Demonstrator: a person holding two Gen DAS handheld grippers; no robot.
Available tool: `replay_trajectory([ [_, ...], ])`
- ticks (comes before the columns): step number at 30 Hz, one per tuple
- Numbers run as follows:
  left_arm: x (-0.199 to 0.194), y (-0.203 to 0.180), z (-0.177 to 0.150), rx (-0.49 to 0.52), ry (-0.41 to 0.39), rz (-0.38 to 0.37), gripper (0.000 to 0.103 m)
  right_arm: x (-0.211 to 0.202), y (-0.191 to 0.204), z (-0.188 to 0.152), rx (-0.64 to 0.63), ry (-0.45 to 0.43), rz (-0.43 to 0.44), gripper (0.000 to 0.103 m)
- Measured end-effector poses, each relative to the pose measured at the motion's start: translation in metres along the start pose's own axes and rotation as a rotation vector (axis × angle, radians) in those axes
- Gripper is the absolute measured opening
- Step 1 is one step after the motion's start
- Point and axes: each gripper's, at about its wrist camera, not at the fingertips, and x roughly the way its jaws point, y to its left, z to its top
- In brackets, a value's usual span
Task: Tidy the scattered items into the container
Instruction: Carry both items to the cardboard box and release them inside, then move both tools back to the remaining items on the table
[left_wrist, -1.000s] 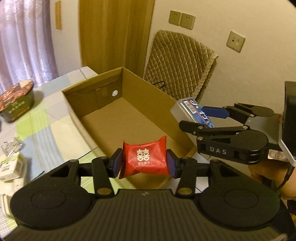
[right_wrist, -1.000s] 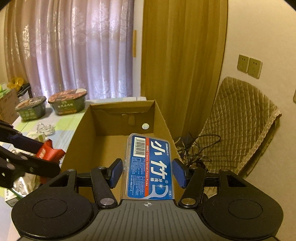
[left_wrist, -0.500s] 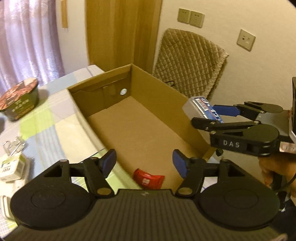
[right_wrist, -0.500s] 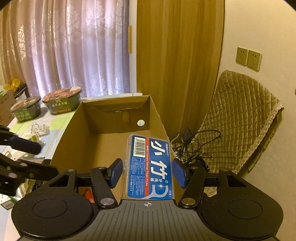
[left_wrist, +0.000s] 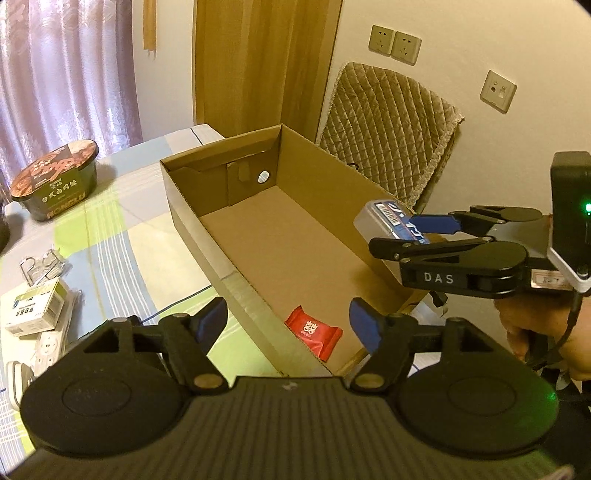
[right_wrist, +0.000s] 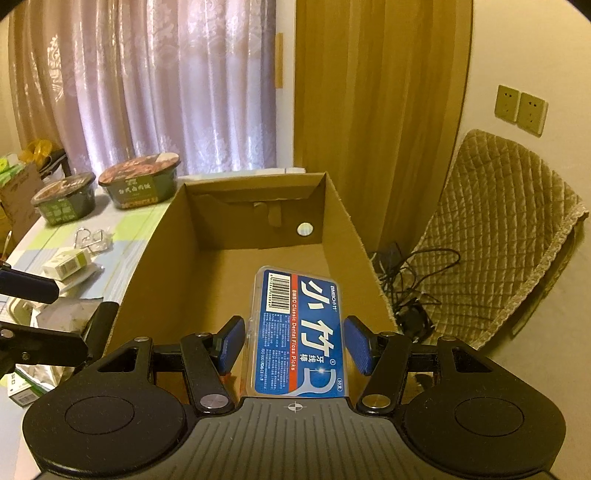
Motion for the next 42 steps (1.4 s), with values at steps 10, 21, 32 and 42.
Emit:
replay_trajectory([
  [10,-0.008,0.013,-0.013,-0.042,0.009,0.012,0.072,-0.004,0.002,0.000,0.008,-0.015,0.006,0.100],
  [21,-0.031,0.030,-0.036,-0.091,0.013,0.049,0.075,-0.017,0.018,0.001,-0.019,-0.014,0.012,0.100],
  [32,-0.071,0.054,-0.070,-0.133,0.013,0.116,0.078,-0.038,0.053,0.004,-0.075,-0.031,0.034,0.100],
  [42,-0.115,0.092,-0.115,-0.220,0.017,0.235,0.084,-0.058,0.112,0.007,-0.147,-0.055,0.112,0.100],
])
